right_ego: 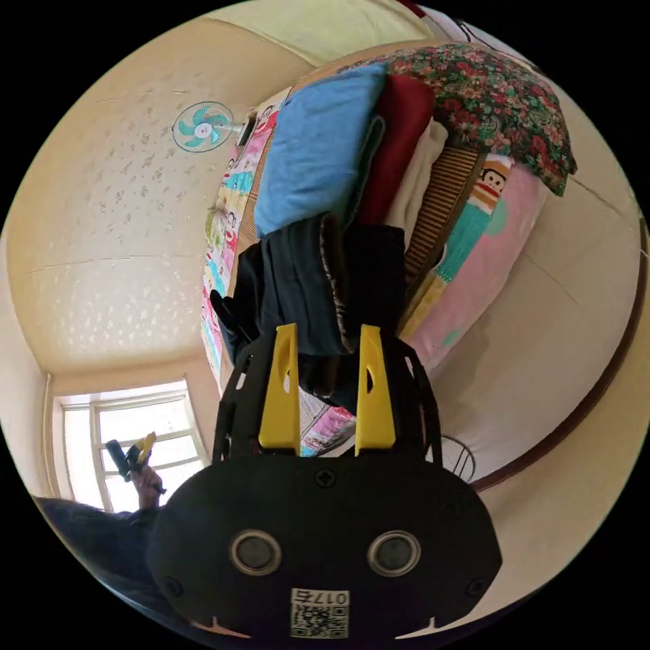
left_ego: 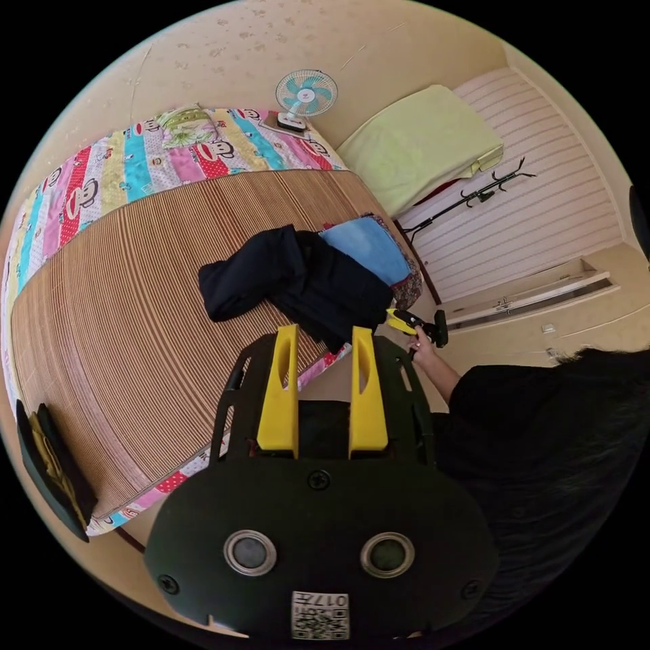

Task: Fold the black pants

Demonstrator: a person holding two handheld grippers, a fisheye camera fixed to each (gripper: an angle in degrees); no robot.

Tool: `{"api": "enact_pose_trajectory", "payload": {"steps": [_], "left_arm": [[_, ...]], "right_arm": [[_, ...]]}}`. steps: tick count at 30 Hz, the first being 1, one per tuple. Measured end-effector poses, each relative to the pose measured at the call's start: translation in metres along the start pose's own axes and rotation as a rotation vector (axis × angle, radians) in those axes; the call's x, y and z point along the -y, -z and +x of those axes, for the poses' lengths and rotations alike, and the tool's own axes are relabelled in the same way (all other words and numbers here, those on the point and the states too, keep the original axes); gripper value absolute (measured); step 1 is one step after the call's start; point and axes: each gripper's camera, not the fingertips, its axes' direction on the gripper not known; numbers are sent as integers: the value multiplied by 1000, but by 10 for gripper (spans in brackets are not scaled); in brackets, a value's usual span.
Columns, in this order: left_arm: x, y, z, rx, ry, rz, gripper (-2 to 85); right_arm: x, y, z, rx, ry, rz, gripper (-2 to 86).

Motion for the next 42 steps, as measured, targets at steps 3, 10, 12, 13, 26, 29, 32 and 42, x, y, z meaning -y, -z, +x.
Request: {"api": "enact_pose_trajectory", "payload": {"steps": [3, 10, 12, 13, 26, 29, 32, 42], "left_arm": [[11, -15, 11, -22, -70, -9, 118], [50, -8, 70, 11, -358, 31, 143], [54, 5, 87, 53, -420, 80, 156], [54, 15, 98, 94, -463, 118, 160], [-9, 229, 92, -142, -373, 632, 48], [-29, 281, 80, -324, -339, 733, 42], [-54, 332, 93, -358, -369, 810, 42], [-142, 484, 156, -294, -471, 996, 44]], "right_arm": [[-13, 5, -13, 416, 102, 68, 46], [-50, 20, -220, 518, 553, -9, 27], [-78, 15, -310, 526, 721, -98, 25], [-85, 14, -329, 553, 756, -122, 24], [-326, 45, -563, 599, 1446, -306, 39], [-374, 88, -519, 669, 1533, -93, 47], [-415, 112, -445, 529, 1515, 162, 47], [-502, -20, -302, 437, 1592, 450, 171]]}}
